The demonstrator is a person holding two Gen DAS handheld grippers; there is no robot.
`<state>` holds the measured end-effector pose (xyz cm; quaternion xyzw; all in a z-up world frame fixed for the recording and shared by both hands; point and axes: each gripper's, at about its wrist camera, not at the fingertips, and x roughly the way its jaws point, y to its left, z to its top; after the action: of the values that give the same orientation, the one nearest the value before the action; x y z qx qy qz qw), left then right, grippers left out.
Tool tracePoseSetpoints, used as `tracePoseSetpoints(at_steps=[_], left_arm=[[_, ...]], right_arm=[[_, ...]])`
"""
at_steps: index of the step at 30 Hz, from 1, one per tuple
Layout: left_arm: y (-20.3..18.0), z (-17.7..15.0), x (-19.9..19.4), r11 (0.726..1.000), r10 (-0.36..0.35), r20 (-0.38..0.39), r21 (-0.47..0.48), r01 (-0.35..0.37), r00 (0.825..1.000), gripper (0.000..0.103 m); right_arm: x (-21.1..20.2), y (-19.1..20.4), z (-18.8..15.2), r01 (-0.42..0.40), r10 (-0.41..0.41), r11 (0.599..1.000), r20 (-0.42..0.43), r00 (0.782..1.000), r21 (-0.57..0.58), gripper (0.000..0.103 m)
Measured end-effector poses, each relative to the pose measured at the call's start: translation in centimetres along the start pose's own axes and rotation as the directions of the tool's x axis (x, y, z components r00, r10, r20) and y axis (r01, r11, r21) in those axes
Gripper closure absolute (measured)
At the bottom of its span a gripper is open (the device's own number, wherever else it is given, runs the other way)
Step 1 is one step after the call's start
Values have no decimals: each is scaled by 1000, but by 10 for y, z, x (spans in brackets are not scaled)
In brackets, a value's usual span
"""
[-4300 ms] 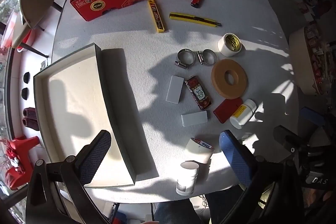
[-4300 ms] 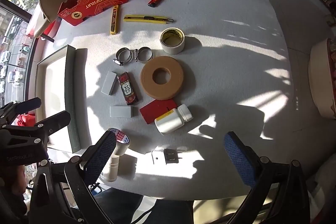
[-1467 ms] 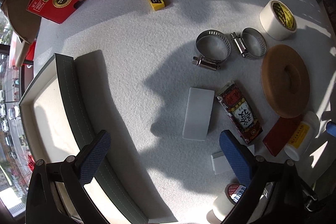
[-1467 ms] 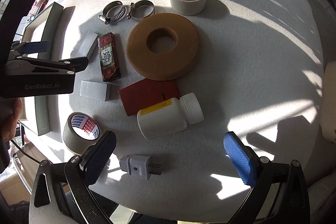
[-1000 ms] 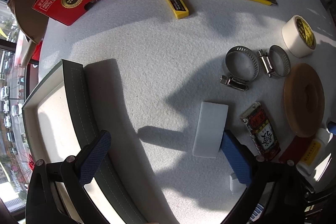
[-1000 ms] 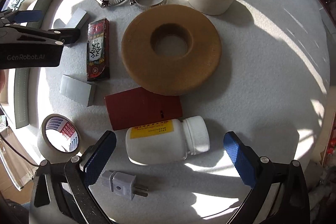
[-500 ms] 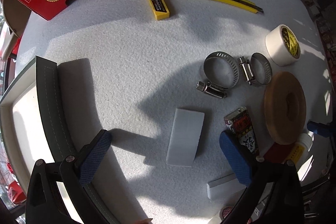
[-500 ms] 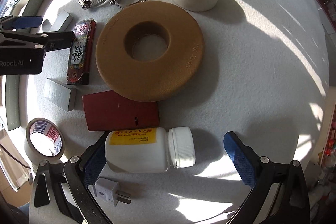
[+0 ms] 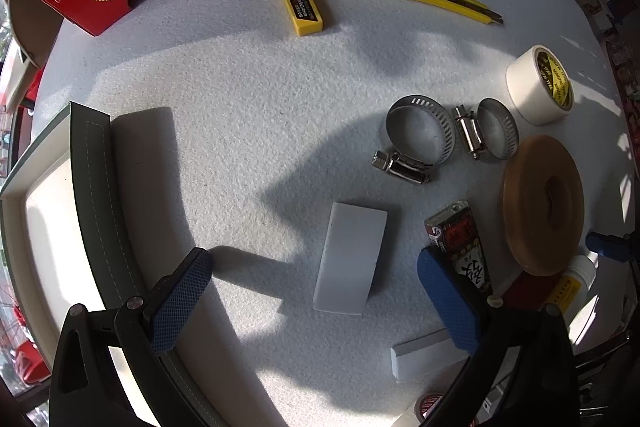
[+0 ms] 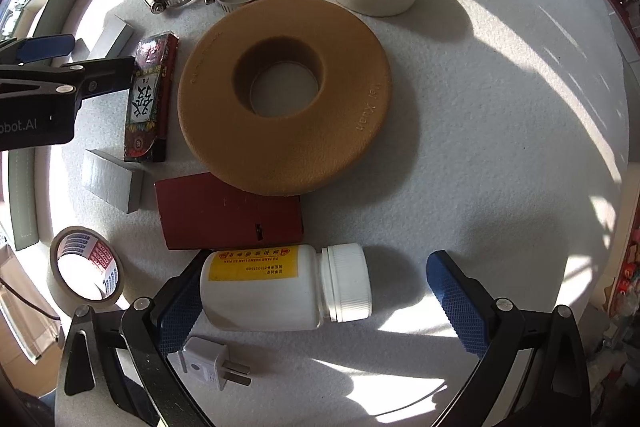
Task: Organize rigid objects
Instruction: 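Grasp the white block with the left tool while the right tool grasps the yellow-labelled white bottle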
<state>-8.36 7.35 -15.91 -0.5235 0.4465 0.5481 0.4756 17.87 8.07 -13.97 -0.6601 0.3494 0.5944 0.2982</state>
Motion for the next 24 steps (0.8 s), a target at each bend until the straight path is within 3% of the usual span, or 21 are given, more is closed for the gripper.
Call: tracePoseSetpoints(at_steps=[2,5,8,10,14,24], left_arm=[[0,1,-2,1000,-1,-5,17,1,1000,8],[-15,-4,-7,998,-2,-1,59,2,1000,23],[-19,-5,-13,994,-7,3,106,6,1000,50],[-24,-6,-16,992,-7,-8,124,8,1000,77],[-23,-15,-7,993,-29,-49,111,34,998,77],[-5,-58,-39,993,-70,-8,98,71,998,77]], right_arm=[[1,1,3,0,0,1000,-6,1000,10,2],[-5,4,4,0,0,1000,-4,1000,4,16],[-13,5,5,-2,2,1000,-1,1000,-3,38],[-14,3,6,-8,8,1000,-19,1000,7,38],[-21,0,4,-1,2,999,-21,1000,54,38],[-64,0,-27,-52,47,988,35,998,148,38]])
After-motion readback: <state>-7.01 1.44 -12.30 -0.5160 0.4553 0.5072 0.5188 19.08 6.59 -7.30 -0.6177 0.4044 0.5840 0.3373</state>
